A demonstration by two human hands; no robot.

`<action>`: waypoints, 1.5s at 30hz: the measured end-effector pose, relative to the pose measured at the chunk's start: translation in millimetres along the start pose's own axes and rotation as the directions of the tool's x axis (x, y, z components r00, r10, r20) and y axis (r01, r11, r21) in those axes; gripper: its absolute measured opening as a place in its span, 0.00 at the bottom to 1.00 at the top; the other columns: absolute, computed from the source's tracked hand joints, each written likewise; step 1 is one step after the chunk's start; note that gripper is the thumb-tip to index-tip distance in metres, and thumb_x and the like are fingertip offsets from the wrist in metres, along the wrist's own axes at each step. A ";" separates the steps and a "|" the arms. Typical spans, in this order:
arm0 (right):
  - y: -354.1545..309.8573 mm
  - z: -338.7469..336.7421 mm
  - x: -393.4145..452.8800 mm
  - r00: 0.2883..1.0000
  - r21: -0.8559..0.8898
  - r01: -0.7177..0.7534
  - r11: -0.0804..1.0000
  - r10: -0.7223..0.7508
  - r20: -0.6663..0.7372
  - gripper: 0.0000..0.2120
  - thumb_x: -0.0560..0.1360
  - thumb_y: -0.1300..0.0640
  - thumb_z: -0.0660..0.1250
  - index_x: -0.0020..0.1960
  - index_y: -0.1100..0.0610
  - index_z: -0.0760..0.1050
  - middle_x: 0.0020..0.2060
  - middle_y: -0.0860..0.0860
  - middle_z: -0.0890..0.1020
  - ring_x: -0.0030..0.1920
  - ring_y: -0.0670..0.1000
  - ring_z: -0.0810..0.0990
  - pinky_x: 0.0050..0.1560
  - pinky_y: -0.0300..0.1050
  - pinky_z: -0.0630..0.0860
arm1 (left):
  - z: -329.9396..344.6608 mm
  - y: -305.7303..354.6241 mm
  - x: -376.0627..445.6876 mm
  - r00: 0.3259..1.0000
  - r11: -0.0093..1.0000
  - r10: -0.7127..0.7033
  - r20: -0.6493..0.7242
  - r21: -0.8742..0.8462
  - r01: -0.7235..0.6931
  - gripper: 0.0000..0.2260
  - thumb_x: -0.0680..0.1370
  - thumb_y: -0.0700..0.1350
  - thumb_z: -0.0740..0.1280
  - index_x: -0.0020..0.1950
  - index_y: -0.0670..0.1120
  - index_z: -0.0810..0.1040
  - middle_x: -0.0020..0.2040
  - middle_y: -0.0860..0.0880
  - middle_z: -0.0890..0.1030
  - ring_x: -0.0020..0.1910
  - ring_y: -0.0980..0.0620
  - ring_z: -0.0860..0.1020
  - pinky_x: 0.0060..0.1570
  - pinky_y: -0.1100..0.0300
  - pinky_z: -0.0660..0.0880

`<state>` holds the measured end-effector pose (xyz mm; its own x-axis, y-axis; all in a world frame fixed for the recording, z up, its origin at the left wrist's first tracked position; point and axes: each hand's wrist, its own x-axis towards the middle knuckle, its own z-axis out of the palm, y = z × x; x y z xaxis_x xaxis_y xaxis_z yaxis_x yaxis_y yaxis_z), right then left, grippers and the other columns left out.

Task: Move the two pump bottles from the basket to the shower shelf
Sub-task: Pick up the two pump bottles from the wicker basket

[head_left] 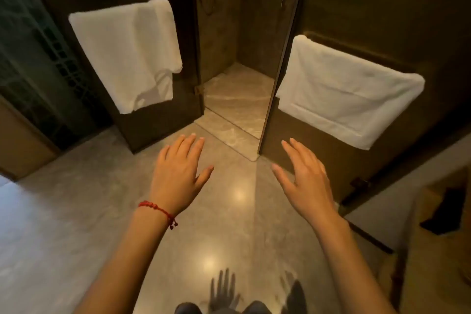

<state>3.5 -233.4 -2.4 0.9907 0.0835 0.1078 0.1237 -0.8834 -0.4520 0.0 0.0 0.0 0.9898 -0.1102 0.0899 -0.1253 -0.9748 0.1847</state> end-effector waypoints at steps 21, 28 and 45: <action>85.6 16.3 -18.7 0.974 -0.014 -0.226 0.974 0.226 0.024 0.27 0.76 0.44 0.55 0.72 0.51 0.57 0.74 0.50 0.59 0.74 0.50 0.55 0.71 0.47 0.50 | 73.9 60.7 31.7 0.970 0.986 0.166 0.178 -0.009 -0.167 0.32 0.74 0.63 0.45 0.67 0.41 0.67 0.66 0.38 0.73 0.66 0.38 0.70 0.63 0.41 0.63; 105.7 12.7 13.2 0.910 -0.028 -0.410 0.912 0.407 -0.073 0.27 0.76 0.44 0.55 0.73 0.49 0.55 0.75 0.49 0.57 0.74 0.49 0.54 0.68 0.42 0.45 | 88.7 77.8 119.3 0.909 0.930 0.360 0.211 -0.002 -0.368 0.30 0.75 0.61 0.46 0.66 0.42 0.69 0.64 0.39 0.75 0.63 0.38 0.73 0.61 0.41 0.66; 91.1 21.3 54.0 0.334 0.209 -0.881 0.425 0.870 -0.362 0.31 0.72 0.38 0.48 0.70 0.53 0.61 0.72 0.55 0.64 0.71 0.55 0.63 0.66 0.61 0.65 | 96.3 170.3 315.6 0.408 0.443 0.886 0.220 -0.142 -0.885 0.29 0.73 0.59 0.51 0.68 0.43 0.66 0.68 0.39 0.71 0.68 0.39 0.67 0.65 0.41 0.62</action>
<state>69.5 -299.5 -56.5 0.4173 -0.9080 -0.0366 -0.8083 -0.3524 -0.4717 297.6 -219.5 -34.4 0.3081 -0.9512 -0.0152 -0.9411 -0.3071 0.1416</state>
